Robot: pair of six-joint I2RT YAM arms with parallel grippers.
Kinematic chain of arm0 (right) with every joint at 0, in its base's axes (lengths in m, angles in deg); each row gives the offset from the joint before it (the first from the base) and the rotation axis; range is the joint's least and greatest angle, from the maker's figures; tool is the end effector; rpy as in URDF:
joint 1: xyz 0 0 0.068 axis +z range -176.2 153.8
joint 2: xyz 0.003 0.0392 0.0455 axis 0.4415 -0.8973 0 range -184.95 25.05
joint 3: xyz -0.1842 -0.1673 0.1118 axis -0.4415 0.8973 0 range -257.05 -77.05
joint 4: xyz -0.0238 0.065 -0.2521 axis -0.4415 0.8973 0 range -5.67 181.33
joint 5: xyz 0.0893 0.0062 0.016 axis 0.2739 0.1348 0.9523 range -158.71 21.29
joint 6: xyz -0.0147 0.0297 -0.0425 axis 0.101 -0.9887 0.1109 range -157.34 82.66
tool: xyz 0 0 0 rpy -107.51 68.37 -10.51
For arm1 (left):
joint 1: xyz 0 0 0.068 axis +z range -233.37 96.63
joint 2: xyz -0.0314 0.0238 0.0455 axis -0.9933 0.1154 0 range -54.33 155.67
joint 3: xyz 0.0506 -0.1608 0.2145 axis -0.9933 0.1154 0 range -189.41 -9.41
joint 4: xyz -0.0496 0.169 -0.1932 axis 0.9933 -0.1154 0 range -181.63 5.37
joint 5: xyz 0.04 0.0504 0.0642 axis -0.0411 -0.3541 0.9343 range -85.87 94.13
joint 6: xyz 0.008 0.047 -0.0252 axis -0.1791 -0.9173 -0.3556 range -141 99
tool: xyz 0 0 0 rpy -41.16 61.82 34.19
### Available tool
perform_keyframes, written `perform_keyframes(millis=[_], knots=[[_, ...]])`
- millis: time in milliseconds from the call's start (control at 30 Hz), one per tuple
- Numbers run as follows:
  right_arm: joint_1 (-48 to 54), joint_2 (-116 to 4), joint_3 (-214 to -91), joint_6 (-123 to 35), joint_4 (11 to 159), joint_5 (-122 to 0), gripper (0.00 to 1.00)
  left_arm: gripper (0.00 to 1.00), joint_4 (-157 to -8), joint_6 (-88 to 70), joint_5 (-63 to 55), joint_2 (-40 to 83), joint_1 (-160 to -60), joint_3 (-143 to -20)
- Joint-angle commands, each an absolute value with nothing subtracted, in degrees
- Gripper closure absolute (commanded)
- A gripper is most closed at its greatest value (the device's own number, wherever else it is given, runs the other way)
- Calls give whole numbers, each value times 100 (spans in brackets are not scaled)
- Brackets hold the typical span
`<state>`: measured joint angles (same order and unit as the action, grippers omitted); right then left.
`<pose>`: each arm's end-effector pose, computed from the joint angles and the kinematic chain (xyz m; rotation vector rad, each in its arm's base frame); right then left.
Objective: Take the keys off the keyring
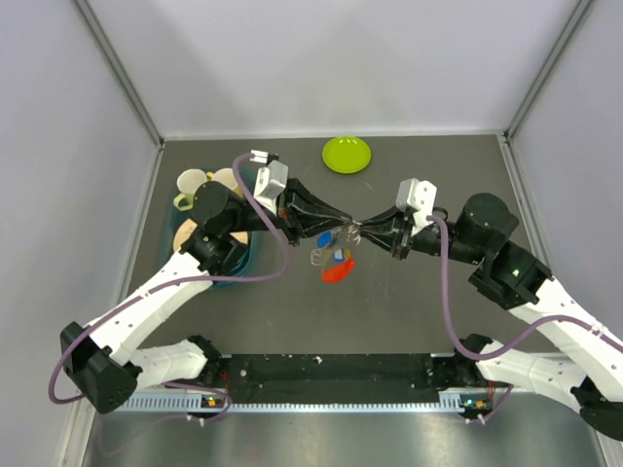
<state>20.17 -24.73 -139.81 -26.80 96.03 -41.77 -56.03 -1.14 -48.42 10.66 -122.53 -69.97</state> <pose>0.1128 0.1418 0.4310 -1.0854 1.1963 0.8509 0.1719 -0.1764 0.4327 1.0666 0.9954 -1.3810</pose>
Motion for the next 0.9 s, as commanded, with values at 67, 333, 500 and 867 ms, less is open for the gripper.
perform_keyframes(millis=[67, 333, 500, 867], knots=[[2065, -2382, -14183, -2671, 9031, -4145, 100, 100, -5324, -166, -4816, 913, -12248, -6926], [2073, -2355, -14550, -2049, 10257, -4331, 100, 94, -7327, -1325, -4957, 965, -12196, -7646], [2065, -2557, -15261, -1538, 11533, -4313, 100, 66, -8436, -2064, -4790, 1009, -12152, -8297], [2065, -3427, -16529, -1300, 13582, -4155, 100, 59, -10124, -3032, -4912, 1185, -12152, -8781]])
